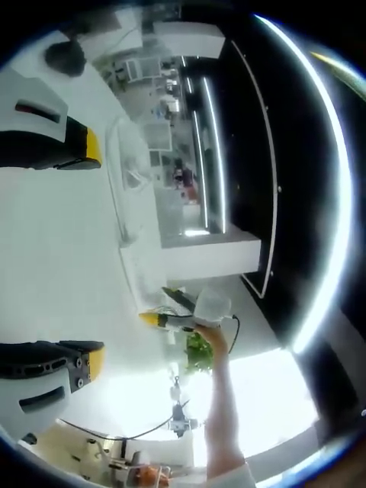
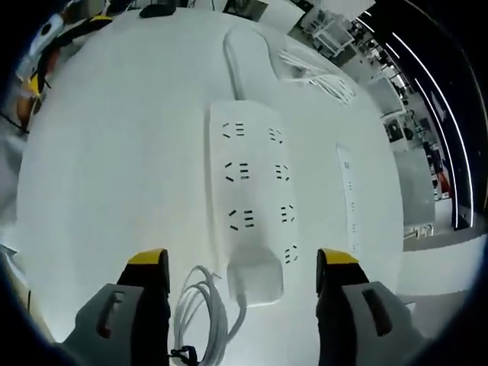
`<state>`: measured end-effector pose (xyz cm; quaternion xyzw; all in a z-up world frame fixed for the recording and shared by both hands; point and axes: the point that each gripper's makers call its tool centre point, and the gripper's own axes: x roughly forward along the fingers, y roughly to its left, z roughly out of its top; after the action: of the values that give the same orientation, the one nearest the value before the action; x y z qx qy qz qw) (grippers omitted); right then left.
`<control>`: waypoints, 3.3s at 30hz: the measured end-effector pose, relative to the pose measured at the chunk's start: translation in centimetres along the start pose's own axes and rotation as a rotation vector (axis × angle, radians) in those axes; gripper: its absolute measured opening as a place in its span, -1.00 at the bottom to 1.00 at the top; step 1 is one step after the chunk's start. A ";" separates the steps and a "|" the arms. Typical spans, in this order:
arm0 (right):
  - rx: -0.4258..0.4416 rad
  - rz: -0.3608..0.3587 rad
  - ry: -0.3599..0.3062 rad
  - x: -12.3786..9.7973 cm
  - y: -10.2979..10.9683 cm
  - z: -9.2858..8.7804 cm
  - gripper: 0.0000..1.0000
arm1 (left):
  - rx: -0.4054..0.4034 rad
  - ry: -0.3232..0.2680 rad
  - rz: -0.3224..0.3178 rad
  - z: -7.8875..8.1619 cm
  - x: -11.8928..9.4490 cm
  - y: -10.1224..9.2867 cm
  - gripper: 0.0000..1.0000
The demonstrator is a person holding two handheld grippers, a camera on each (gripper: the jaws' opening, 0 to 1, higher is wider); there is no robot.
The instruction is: Straighten the power strip on the desk, plug the charger into it
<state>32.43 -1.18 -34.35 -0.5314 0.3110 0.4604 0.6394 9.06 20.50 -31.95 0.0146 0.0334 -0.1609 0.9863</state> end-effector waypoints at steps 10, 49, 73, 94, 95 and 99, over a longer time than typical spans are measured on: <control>0.009 -0.002 -0.083 -0.1 0.3 0.8 0.88 | 0.006 0.001 -0.001 0.1 -0.1 -0.2 0.91; 0.135 -0.069 -0.350 -5.5 0.4 2.0 0.99 | 0.008 -0.008 -0.015 0.4 -0.5 -1.0 0.91; 0.309 -0.142 -0.575 -10.1 -0.3 2.2 0.99 | 0.009 0.025 -0.033 0.0 0.5 -1.1 0.91; 0.453 -0.263 -0.733 -14.1 -0.5 0.2 0.99 | -0.008 0.098 -0.093 -1.9 2.8 -1.4 0.89; 0.459 -0.267 -0.740 -14.2 -0.4 0.1 0.99 | -0.008 0.100 -0.095 -1.9 2.9 -1.3 0.89; 0.491 -0.268 -0.777 -14.7 -0.3 -0.4 0.99 | -0.009 0.105 -0.100 -2.0 3.1 -1.3 0.89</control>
<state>27.09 -5.32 -21.28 -0.1888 0.0772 0.4514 0.8687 11.50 18.39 -34.20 0.0170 0.0867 -0.2089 0.9739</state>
